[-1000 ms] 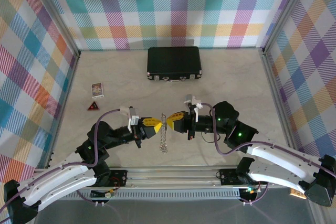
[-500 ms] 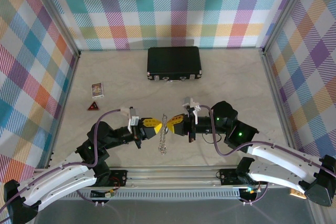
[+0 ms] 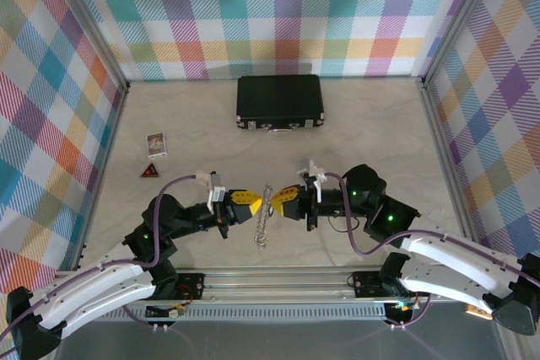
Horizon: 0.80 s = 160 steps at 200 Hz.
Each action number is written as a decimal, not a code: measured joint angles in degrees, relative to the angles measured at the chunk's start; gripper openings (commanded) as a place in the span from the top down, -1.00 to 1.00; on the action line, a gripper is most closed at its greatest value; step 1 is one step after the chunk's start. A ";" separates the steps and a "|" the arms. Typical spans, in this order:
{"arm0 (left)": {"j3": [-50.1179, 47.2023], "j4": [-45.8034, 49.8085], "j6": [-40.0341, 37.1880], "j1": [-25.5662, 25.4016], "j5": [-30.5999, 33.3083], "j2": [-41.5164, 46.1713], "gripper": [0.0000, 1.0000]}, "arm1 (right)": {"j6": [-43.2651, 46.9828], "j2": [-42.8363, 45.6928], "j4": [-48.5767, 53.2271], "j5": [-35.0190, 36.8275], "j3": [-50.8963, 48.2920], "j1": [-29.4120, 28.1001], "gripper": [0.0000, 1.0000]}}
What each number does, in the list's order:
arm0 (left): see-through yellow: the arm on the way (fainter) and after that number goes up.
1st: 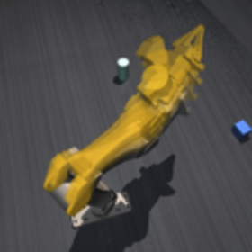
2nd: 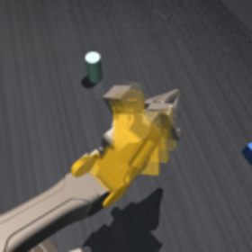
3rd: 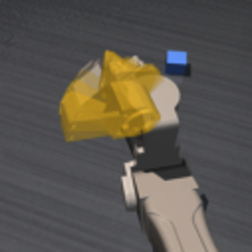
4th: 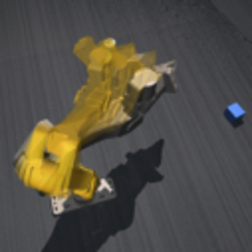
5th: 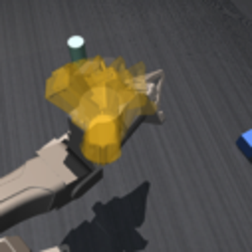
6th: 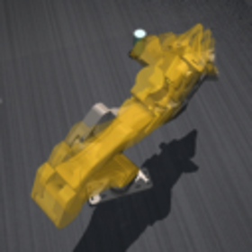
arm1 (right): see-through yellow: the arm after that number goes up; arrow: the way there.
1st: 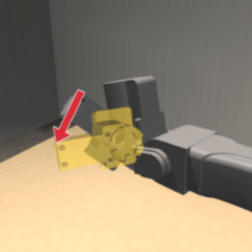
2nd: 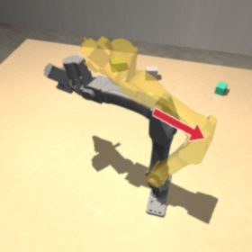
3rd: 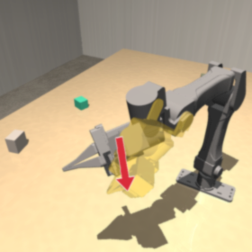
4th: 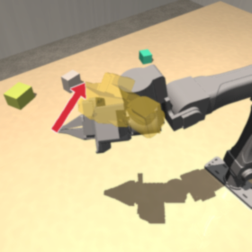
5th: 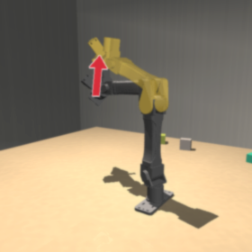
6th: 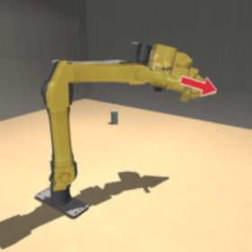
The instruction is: Put the keys on the keyring
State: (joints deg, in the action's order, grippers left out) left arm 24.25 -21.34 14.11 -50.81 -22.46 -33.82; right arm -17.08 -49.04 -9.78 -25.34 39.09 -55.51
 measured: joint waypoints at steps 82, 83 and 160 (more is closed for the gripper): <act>1.70 3.02 -1.05 0.00 -1.11 -0.68 1.00 | 0.15 -0.81 -0.04 -0.22 0.00 0.00 1.00; 1.73 3.06 -1.07 0.00 -1.11 -0.68 1.00 | 0.20 -0.83 -0.04 -0.22 0.00 0.00 1.00; 3.74 7.78 -3.02 0.00 -2.19 -0.96 1.00 | 1.51 -1.05 0.00 -1.33 0.00 -0.02 1.00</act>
State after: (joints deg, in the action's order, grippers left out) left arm 27.99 -13.56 11.09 -50.81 -24.64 -34.79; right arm -15.57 -50.09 -9.78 -26.68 39.09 -55.53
